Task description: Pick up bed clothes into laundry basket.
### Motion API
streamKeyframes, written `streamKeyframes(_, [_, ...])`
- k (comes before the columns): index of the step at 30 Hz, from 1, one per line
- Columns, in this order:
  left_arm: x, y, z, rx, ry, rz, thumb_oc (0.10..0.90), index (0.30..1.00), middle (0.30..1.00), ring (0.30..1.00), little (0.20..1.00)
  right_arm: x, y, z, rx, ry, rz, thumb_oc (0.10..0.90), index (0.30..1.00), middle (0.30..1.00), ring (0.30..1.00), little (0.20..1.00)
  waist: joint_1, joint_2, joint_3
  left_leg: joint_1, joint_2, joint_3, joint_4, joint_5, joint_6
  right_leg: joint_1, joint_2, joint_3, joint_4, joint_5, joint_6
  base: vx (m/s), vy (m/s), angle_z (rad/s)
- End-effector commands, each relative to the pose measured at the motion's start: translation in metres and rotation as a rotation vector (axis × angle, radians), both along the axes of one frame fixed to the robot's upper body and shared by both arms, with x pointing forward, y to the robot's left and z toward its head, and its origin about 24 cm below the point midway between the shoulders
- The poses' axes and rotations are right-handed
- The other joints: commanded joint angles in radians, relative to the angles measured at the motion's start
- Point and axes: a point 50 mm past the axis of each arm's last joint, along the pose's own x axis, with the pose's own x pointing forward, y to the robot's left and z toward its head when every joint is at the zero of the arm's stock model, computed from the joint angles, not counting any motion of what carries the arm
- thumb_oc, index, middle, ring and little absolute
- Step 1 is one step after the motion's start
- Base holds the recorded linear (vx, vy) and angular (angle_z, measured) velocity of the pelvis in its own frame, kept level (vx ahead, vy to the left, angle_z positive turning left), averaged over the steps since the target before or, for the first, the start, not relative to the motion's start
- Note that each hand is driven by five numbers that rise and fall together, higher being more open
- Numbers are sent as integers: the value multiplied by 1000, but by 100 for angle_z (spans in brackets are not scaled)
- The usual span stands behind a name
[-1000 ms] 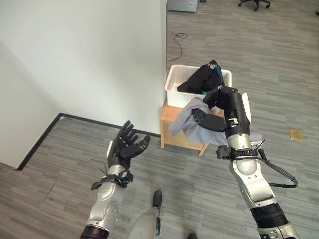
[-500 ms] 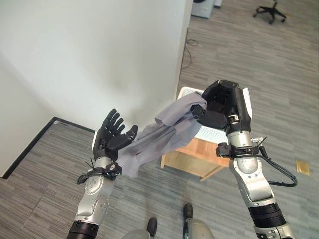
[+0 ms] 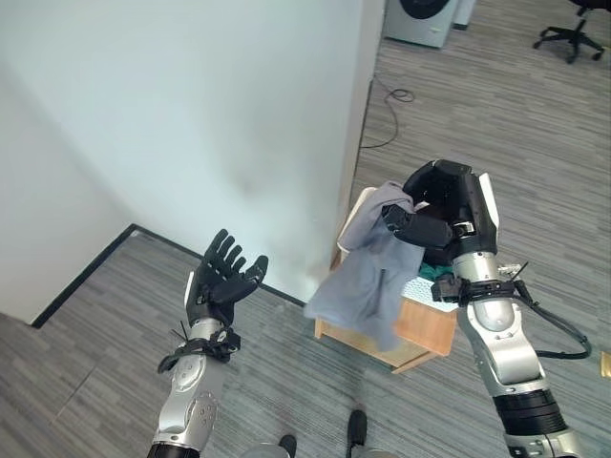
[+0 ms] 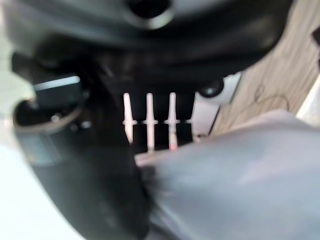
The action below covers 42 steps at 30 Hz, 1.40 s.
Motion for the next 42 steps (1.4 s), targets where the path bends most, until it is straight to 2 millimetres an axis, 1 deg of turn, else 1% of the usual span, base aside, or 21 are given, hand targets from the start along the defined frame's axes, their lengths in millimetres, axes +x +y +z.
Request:
streamKeyframes(1, [7,17,48,176,-236,-65,800,900,900,900,900,13,13,67,-6,-242,143,400,300,300,300,300,39,-76,-144,-131,-40,-27,-58,88,9,128,-54,-15,51,-205,88,2,-11,15])
streamKeyframes(3, [8,18,46,199,-220,-91,800,900,900,900,900,18,18,84,-36,-274,178,400,300,300,300,300,42,-78,-148,-131,-39,-28,-58,87,8,132,-53,-18,45,-202,89,8,-7,15])
streamKeyframes(4, [8,18,46,198,-221,-90,800,900,900,900,900,18,18,84,-36,-275,179,400,300,300,300,300,42,-78,-146,-131,-39,-28,-58,87,8,132,-53,-18,45,-202,89,14,-3,16])
streamKeyframes(6, [10,20,39,273,-170,-168,800,900,900,900,900,24,25,113,-100,-334,222,400,300,300,300,300,46,-79,-155,-130,-37,-28,-58,88,5,137,-50,-27,41,-199,91,12,6,6])
streamKeyframes(10, [9,23,34,348,-131,-236,800,900,900,900,900,22,35,155,-168,-449,257,400,300,300,300,300,43,-79,-164,-132,-36,-23,-58,88,2,134,-49,-31,40,-196,93,0,0,0])
streamKeyframes(12, [9,22,32,350,-124,-256,800,900,900,900,900,21,40,169,-211,-485,263,400,300,300,300,300,43,-84,-168,-126,-35,-21,-58,74,0,143,-51,-31,38,-204,92,22,0,1])
streamKeyframes(13, [9,21,33,348,-127,-254,800,900,900,900,900,21,40,170,-214,-488,264,400,300,300,300,300,42,-79,-165,-131,-35,-20,-58,87,1,136,-51,-31,40,-194,93,0,0,0])
streamKeyframes(14, [9,20,30,358,-116,-270,800,900,900,900,900,21,44,180,-242,-513,266,400,300,300,300,300,43,-81,-169,-130,-35,-20,-58,84,1,139,-53,-32,39,-194,94,0,0,0])
streamKeyframes(17, [10,17,29,377,-112,-274,800,900,900,900,900,21,51,192,-269,-545,280,400,300,300,300,300,42,-84,-174,-123,-35,-19,-58,71,0,147,-55,-35,38,-204,93,42,2,-1])
streamKeyframes(20, [13,19,24,389,-92,-227,800,900,900,900,900,19,58,200,-287,-569,296,400,300,300,300,300,42,-81,-173,-129,-36,-21,-58,83,2,140,-56,-37,41,-194,94,-6,16,-2])
streamKeyframes(21, [13,20,21,396,-79,-209,800,900,900,900,900,19,60,201,-294,-573,298,400,300,300,300,300,42,-84,-175,-123,-37,-21,-58,68,2,148,-56,-36,38,-205,94,50,-6,-2])
streamKeyframes(25, [17,28,7,418,-11,-119,800,900,900,900,900,20,64,202,-309,-571,306,400,300,300,300,300,42,-85,-178,-121,-37,-22,-58,68,2,151,-56,-35,37,-205,94,14,-2,0])
streamKeyframes(30, [25,40,7,511,20,-25,800,900,900,900,900,20,67,201,-308,-571,318,400,300,300,300,300,37,-82,-178,-122,-34,-19,-58,67,1,149,-57,-33,41,-207,92,0,0,0])
streamKeyframes(31, [34,48,16,576,5,29,800,900,900,900,900,20,71,200,-306,-569,331,400,300,300,300,300,32,-81,-179,-122,-32,-17,-58,67,-1,148,-55,-30,41,-209,90,0,0,0])
streamKeyframes(33, [45,52,29,625,-26,67,800,900,900,900,900,20,76,201,-298,-573,342,400,300,300,300,300,29,-81,-179,-122,-32,-15,-58,67,-2,149,-54,-30,39,-209,90,0,0,0])
streamKeyframes(34, [51,51,38,644,-54,85,800,900,900,900,900,20,79,202,-290,-575,349,400,300,300,300,300,26,-81,-179,-123,-32,-15,-58,67,-2,149,-53,-29,38,-209,90,0,0,0])
streamKeyframes(35, [52,51,39,644,-56,86,800,900,900,900,900,20,79,203,-290,-576,348,400,300,300,300,300,26,-81,-178,-123,-32,-16,-58,67,-2,149,-53,-30,38,-209,90,0,0,0])
streamKeyframes(37, [63,48,59,646,-125,111,800,900,900,900,900,20,86,205,-274,-587,369,400,300,300,300,300,20,-82,-178,-125,-32,-14,-58,67,-4,148,-52,-29,37,-209,90,0,0,0])
streamKeyframes(38, [63,48,59,646,-125,111,800,900,900,900,900,20,86,205,-274,-588,369,400,300,300,300,300,20,-82,-177,-125,-32,-14,-58,67,-4,148,-52,-29,37,-209,90,0,0,0])
streamKeyframes(41, [73,44,79,646,-191,142,800,900,900,900,900,16,94,207,-258,-603,400,400,300,300,300,300,12,-85,-174,-125,-31,-10,-58,65,-3,146,-49,-25,37,-209,90,4,0,-1])
streamKeyframes(42, [73,44,79,646,-192,142,800,900,900,900,900,16,94,207,-258,-603,400,400,300,300,300,300,12,-85,-173,-125,-31,-10,-58,65,-3,146,-49,-24,37,-209,90,10,2,-12])
